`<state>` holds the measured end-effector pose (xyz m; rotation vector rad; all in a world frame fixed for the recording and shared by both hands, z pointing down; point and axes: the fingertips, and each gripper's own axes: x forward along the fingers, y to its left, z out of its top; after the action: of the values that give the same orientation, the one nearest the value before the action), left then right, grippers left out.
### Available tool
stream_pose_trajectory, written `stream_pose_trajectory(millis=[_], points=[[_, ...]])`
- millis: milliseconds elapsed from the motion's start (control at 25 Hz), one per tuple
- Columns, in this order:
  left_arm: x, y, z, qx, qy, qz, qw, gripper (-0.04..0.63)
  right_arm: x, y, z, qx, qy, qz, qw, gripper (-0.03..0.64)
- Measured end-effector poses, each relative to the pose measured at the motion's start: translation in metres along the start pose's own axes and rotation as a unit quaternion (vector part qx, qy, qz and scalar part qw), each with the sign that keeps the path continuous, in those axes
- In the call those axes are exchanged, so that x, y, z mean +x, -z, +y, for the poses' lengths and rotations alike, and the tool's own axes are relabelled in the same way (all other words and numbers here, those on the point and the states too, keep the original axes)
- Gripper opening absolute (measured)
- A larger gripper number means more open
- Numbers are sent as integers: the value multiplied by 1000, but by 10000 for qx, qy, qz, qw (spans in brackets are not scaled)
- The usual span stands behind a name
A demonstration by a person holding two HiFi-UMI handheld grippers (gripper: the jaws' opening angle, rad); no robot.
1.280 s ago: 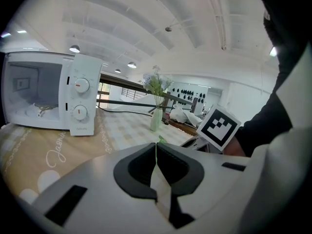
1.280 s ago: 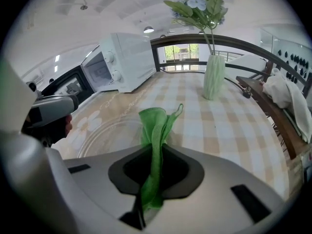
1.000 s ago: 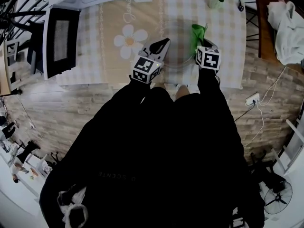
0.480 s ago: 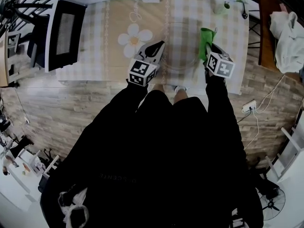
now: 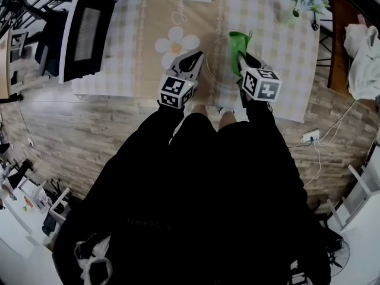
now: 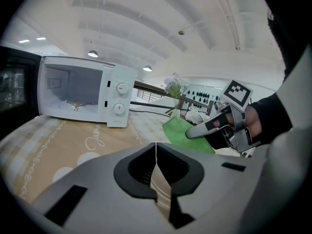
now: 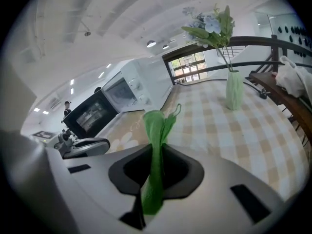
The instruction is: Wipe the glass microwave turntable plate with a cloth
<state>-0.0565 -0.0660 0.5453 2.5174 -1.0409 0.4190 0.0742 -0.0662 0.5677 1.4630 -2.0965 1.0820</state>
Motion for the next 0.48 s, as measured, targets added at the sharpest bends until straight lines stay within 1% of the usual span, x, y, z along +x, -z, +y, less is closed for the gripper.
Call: stream_pose_trajectory(millis=[200,480], points=[[-11,6,15,-71,-139,-10,9999,23,17,11,44,87,-417,176,9989,54],[-25,11,30,-191,-224,-50,9996,23,47,36,98,-65,-817,538,9952,54]])
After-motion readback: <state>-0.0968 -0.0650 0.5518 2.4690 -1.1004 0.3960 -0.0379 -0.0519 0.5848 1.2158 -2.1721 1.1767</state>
